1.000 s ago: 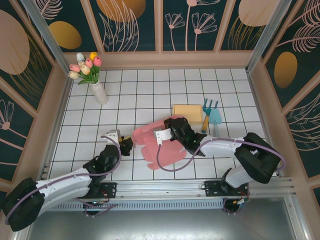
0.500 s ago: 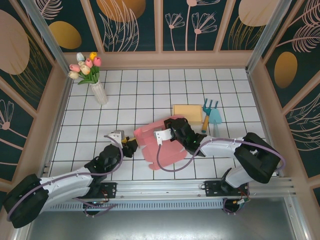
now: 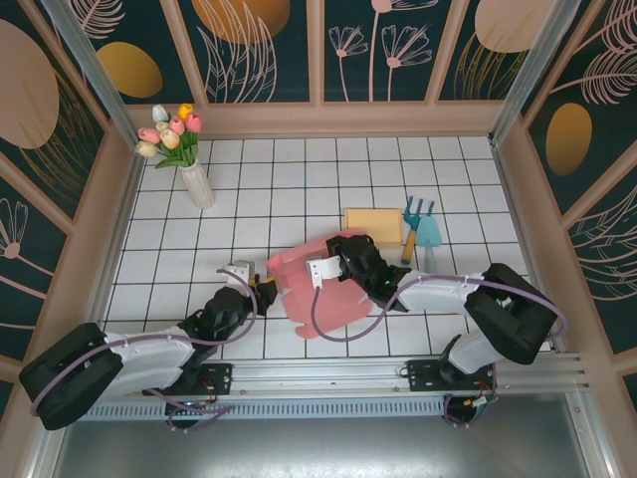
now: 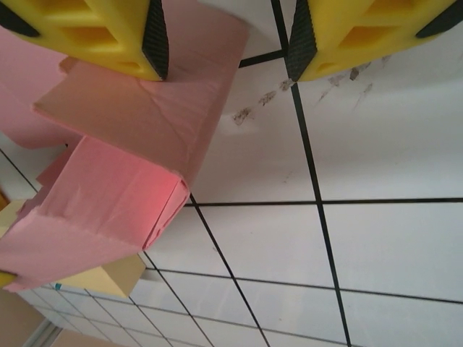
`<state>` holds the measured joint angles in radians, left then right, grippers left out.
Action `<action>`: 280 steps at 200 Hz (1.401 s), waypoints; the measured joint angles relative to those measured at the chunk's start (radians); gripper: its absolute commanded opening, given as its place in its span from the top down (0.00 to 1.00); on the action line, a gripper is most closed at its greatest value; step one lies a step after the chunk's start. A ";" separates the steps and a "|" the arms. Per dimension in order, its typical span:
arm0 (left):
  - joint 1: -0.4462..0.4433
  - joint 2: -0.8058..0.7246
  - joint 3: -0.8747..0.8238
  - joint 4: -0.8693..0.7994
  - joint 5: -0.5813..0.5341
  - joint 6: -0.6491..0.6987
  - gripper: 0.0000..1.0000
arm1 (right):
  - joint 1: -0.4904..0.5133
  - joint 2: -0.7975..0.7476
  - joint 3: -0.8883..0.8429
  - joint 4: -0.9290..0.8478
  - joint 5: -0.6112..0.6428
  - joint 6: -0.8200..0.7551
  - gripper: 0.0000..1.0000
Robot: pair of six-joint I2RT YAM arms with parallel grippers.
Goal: Fold the paper box
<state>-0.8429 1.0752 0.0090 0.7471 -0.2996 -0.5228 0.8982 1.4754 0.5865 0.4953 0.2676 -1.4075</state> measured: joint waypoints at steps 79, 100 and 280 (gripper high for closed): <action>0.000 0.049 0.000 0.091 0.080 0.026 0.52 | 0.004 0.000 0.000 -0.001 0.003 0.000 1.00; 0.000 0.089 0.002 0.116 0.087 0.026 0.52 | 0.006 0.000 0.000 -0.001 0.006 0.000 1.00; -0.034 0.393 0.187 0.216 0.021 0.032 0.61 | 0.014 0.015 0.000 0.005 0.055 0.004 1.00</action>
<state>-0.8764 1.4677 0.1959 0.9627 -0.2790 -0.4904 0.9123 1.4906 0.5865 0.5003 0.3222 -1.4036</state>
